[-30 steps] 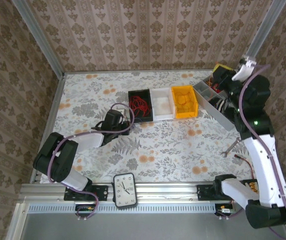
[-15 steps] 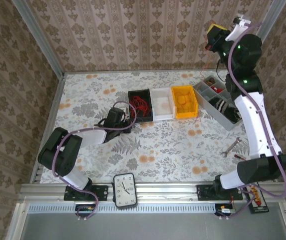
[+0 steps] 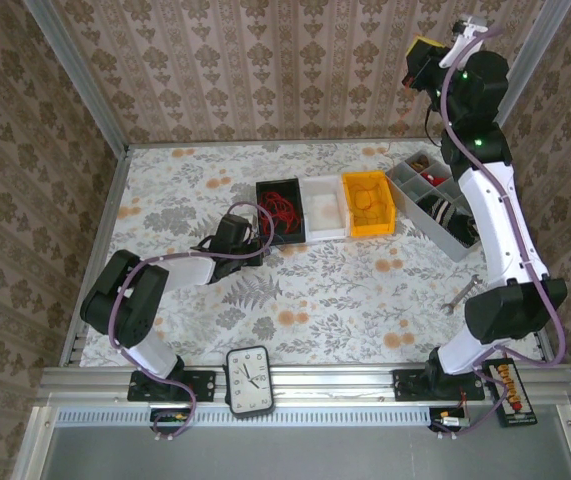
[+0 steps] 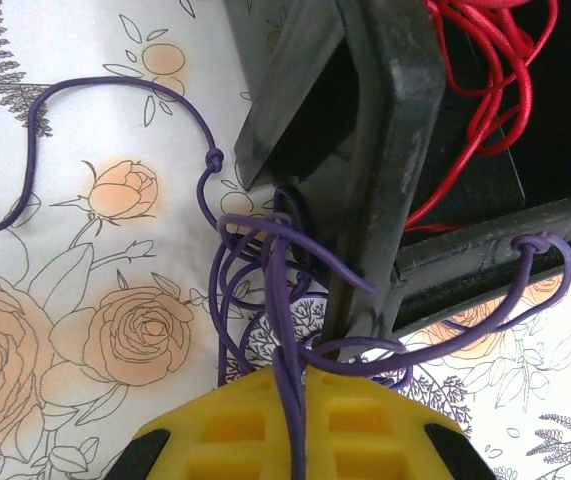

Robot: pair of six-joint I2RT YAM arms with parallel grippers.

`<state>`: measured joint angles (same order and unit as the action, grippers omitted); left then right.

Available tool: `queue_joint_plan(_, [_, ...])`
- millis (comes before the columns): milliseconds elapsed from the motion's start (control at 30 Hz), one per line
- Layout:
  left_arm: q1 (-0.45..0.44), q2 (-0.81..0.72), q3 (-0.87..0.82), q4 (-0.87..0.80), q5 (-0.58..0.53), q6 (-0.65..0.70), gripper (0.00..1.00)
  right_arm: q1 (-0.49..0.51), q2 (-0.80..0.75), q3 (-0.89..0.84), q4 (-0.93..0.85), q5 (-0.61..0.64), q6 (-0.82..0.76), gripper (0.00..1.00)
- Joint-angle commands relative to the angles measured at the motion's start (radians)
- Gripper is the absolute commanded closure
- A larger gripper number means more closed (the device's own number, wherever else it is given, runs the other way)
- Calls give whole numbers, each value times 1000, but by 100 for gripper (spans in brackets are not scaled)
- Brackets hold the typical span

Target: Untangle the cables

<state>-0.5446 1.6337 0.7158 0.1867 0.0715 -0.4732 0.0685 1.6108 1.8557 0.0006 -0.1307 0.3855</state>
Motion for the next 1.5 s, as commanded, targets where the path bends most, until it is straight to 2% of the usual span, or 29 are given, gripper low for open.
queue_joint_plan(0, [-6, 13, 23, -15, -9, 19, 100, 6, 23, 56, 12, 21, -38, 100])
queue_joint_plan(300, [-6, 18, 28, -19, -10, 17, 100, 7, 42, 147, 18, 44, -72, 100])
queue_joint_plan(667, [-6, 15, 27, -18, -9, 16, 100, 10, 2, 127, 24, 42, -68, 100])
queue_joint_plan(1233, [-14, -3, 11, -12, -32, 14, 100, 23, -45, -395, 60, 31, 38, 100])
queue_joint_plan(1467, [-15, -3, 13, -12, -28, 17, 100, 37, -9, -538, 31, 80, 42, 100])
